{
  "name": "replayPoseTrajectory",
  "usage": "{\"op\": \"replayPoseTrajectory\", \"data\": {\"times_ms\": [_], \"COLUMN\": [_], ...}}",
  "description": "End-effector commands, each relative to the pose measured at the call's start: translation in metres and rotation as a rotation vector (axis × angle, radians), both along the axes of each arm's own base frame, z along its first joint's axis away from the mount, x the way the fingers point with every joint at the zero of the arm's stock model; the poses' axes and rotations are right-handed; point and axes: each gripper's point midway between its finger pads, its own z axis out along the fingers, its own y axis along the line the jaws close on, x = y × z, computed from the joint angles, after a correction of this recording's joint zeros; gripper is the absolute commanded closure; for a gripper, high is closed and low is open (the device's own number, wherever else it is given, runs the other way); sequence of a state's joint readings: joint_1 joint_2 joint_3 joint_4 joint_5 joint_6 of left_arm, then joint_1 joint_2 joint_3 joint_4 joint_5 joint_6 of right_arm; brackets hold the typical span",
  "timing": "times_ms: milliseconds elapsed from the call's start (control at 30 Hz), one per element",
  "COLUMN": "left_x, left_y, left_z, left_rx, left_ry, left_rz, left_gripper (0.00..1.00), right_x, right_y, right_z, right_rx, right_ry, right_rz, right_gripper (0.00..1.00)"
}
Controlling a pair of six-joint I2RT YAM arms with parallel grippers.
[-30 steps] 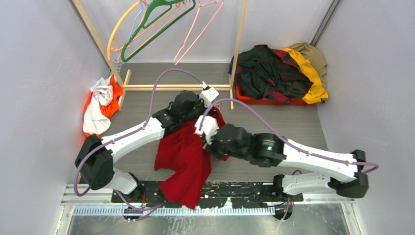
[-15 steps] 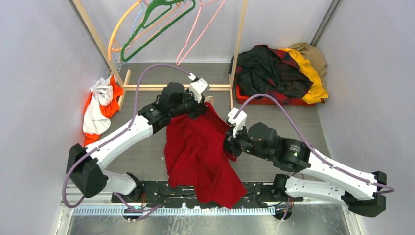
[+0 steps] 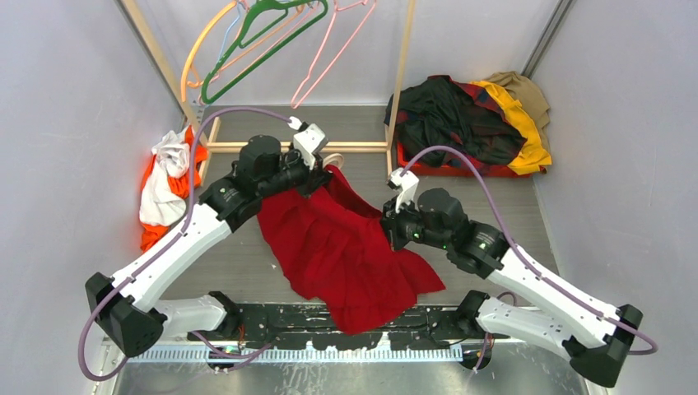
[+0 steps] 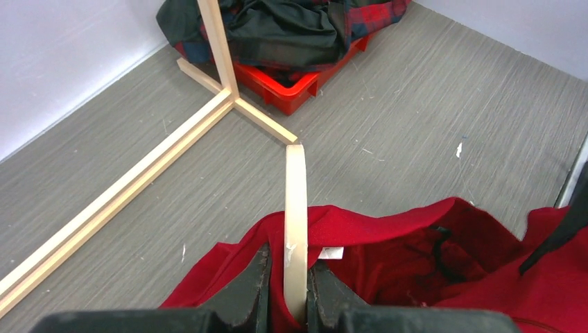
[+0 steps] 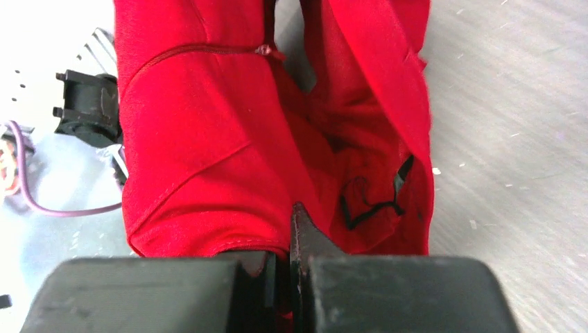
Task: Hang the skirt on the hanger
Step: Hang the skirt on the hanger.
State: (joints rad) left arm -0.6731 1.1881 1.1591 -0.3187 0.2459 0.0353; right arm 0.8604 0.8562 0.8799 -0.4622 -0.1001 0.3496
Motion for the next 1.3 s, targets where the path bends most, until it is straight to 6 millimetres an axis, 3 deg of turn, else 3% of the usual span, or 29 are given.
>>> {"op": "replayPoseTrajectory", "data": {"times_ms": [0,133,233,367,400,533,733,1000,1067,1267], "left_x": [-0.077,-0.083,-0.088,-0.09,-0.089,-0.083,-0.071,-0.046,-0.042,-0.037], "left_y": [-0.032,-0.031,-0.03,-0.027,-0.026,-0.024,-0.021,-0.021,-0.022,-0.021], "left_z": [0.068,0.081,0.095,0.104,0.104,0.099,0.092,0.081,0.078,0.074], "left_rx": [-0.183,-0.209,-0.235,-0.243,-0.239,-0.215,-0.189,-0.141,-0.134,-0.116], "left_ry": [-0.026,-0.041,-0.055,-0.063,-0.061,-0.051,-0.044,-0.019,-0.013,-0.006], "left_rz": [-0.357,-0.374,-0.392,-0.384,-0.374,-0.337,-0.27,-0.167,-0.155,-0.129], "left_gripper": [1.0,1.0,1.0,1.0,1.0,1.0,1.0,1.0,1.0,1.0], "right_x": [0.029,0.019,0.011,0.01,0.012,0.018,0.013,-0.001,0.0,0.01], "right_y": [0.026,0.042,0.051,0.048,0.044,0.023,-0.013,-0.029,-0.034,-0.061], "right_z": [0.002,-0.009,-0.017,-0.022,-0.021,-0.002,0.047,0.093,0.097,0.077], "right_rx": [0.135,0.165,0.162,0.138,0.122,0.061,0.021,0.08,0.067,-0.103], "right_ry": [0.023,0.094,0.135,0.151,0.148,0.097,0.025,0.009,0.0,0.02], "right_rz": [-0.038,0.057,0.117,0.108,0.091,0.01,-0.088,-0.114,-0.13,-0.245], "right_gripper": [0.96,0.92,0.8,0.38,0.33,0.3,0.29,0.19,0.16,0.11]}}
